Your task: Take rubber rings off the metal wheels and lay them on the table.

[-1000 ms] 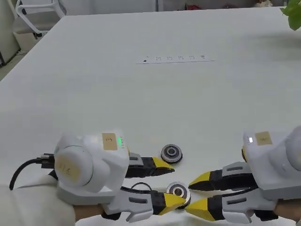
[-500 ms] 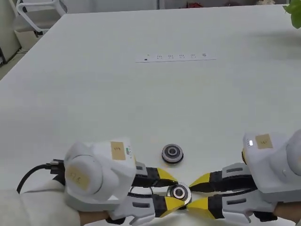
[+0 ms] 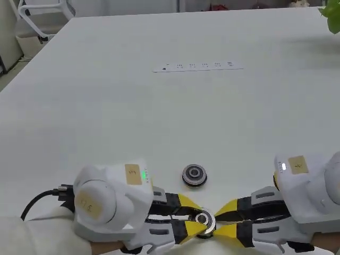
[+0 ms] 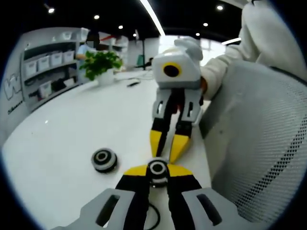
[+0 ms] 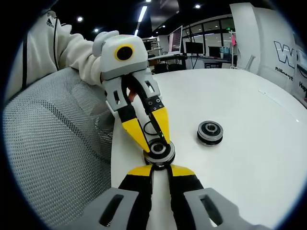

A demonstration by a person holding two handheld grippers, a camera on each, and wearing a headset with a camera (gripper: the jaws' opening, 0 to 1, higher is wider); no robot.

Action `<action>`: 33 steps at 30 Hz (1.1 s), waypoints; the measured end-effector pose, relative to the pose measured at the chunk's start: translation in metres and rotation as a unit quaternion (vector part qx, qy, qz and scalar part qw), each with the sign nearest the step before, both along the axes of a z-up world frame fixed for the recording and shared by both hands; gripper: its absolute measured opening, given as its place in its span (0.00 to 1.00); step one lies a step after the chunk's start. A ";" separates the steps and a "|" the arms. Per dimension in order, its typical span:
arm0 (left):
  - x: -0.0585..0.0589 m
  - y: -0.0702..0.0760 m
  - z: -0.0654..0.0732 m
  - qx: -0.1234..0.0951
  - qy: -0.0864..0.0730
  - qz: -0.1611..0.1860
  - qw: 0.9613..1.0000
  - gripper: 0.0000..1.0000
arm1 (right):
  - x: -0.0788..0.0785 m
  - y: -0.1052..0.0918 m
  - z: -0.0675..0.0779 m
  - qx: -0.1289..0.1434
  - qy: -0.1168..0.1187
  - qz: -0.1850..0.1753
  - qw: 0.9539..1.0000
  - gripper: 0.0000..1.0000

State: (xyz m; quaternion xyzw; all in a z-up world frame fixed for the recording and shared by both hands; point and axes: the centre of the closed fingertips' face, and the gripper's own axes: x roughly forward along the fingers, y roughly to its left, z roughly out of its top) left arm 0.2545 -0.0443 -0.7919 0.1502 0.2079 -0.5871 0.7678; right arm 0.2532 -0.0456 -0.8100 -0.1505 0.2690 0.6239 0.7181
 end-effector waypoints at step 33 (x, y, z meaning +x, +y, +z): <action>0.002 0.000 0.003 -0.016 -0.008 0.000 1.000 0.14 | 0.007 -0.006 0.000 0.038 0.101 -0.078 0.991 0.00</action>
